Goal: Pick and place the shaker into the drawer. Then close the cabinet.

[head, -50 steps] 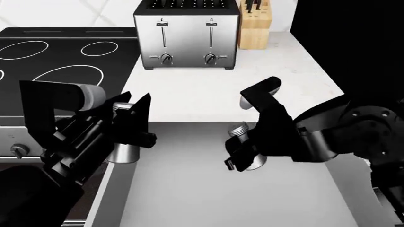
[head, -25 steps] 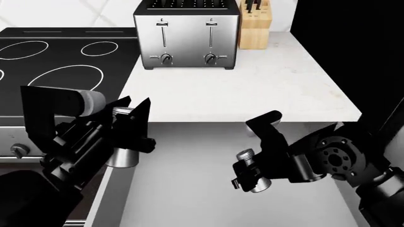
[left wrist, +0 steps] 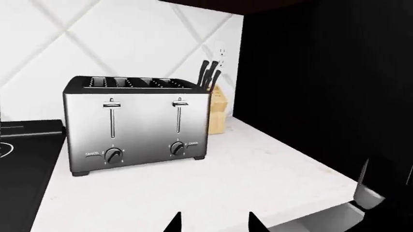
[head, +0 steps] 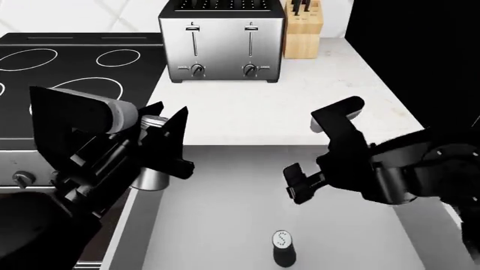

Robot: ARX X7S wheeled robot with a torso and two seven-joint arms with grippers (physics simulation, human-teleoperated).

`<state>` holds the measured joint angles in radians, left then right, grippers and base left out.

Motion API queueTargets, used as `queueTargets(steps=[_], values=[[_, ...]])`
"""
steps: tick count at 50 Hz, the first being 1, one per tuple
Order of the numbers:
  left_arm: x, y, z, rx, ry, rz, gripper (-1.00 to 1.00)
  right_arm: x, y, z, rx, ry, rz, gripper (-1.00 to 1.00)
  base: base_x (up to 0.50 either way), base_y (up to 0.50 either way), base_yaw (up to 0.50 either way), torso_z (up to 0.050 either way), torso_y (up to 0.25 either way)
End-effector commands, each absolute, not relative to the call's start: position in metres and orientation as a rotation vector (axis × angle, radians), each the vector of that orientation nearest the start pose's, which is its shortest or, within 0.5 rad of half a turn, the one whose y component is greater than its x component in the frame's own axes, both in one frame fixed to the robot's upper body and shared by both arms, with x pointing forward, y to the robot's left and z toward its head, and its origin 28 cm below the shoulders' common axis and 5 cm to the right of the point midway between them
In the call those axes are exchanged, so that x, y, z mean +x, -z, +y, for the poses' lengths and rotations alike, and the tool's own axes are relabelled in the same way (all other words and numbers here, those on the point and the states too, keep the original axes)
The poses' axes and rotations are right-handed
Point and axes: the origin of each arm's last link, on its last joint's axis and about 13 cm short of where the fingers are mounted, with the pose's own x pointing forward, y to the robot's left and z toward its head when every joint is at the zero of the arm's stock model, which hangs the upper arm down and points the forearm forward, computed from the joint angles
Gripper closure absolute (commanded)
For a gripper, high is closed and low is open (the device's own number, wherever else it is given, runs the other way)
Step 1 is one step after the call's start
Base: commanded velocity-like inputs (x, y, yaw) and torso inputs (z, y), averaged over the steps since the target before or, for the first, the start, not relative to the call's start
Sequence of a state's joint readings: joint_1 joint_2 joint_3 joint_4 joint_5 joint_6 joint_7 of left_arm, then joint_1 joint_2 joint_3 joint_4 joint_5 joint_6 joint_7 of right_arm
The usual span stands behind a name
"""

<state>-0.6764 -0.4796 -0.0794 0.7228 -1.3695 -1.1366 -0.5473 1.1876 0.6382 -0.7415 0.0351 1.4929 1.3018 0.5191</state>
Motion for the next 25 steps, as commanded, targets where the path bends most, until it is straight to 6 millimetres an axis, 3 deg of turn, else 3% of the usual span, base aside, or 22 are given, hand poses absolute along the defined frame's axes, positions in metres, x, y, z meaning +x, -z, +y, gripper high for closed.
queueTargets(steps=[1, 7, 15, 25], values=[[0.215, -0.258, 0.214, 0.030, 0.499, -0.126, 1.00, 0.252, -0.316, -0.135, -0.385, -0.267, 0.434, -1.00, 0.00, 0.00, 0.00, 0.000, 0.000], [0.222, -0.261, 0.205, 0.151, 0.572, -0.142, 1.00, 0.224, -0.360, -0.136, -0.440, -0.198, 0.298, -1.00, 0.00, 0.00, 0.00, 0.000, 0.000], [0.237, -0.252, 0.201, 0.298, 0.624, -0.127, 1.00, 0.194, -0.396, -0.138, -0.464, -0.122, 0.175, -1.00, 0.00, 0.00, 0.00, 0.000, 0.000], [0.258, -0.211, 0.194, 0.461, 0.621, -0.083, 1.00, 0.167, -0.426, -0.132, -0.496, -0.086, 0.063, -1.00, 0.00, 0.00, 0.00, 0.000, 0.000]])
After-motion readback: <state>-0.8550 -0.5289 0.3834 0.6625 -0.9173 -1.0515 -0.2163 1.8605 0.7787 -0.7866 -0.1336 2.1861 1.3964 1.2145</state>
